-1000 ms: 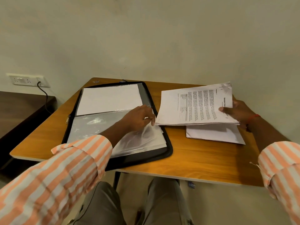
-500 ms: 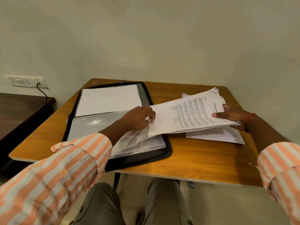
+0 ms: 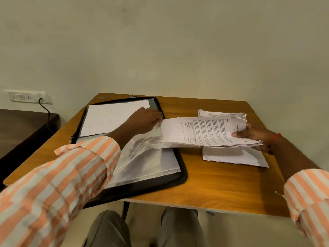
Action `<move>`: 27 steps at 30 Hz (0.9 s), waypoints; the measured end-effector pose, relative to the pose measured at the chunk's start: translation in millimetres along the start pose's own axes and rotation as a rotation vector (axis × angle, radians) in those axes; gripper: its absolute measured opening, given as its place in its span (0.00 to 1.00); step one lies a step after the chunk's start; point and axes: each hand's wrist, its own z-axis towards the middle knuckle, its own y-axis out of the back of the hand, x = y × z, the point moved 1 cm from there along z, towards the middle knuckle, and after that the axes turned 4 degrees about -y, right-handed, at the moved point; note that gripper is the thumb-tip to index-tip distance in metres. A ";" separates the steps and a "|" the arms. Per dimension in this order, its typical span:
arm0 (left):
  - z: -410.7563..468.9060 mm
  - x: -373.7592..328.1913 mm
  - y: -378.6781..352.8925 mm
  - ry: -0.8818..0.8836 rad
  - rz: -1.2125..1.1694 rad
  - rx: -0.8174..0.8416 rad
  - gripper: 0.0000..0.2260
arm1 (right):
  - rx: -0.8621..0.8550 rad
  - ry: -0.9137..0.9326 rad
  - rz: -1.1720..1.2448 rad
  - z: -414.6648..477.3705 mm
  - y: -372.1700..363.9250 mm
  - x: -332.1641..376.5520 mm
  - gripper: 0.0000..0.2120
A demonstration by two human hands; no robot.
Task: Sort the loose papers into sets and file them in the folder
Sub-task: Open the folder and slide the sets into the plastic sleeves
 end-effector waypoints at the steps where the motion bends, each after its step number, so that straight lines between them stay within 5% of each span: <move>1: 1.0 1.4 -0.2 0.011 -0.007 -0.002 0.09 | 0.016 -0.004 0.006 -0.2 -0.1 -0.3 0.23; 10: 11.6 7.8 5.8 0.056 -0.009 0.007 0.07 | 0.063 0.050 0.096 -2.9 -9.9 3.4 0.18; 13: 12.7 -0.9 9.5 0.016 -0.051 0.002 0.08 | 0.056 0.041 -0.080 0.3 -13.1 8.2 0.28; 16: 7.9 -13.0 10.1 -0.015 -0.049 0.000 0.07 | 0.066 0.004 -0.066 6.1 -21.5 15.2 0.15; 20: -7.4 -27.4 7.8 0.030 -0.096 0.030 0.05 | 0.102 -0.105 0.042 12.7 -25.8 15.9 0.16; 27: -52.2 -57.4 -23.1 0.258 -0.165 0.285 0.26 | -0.072 -0.069 -0.097 18.7 -22.1 11.1 0.13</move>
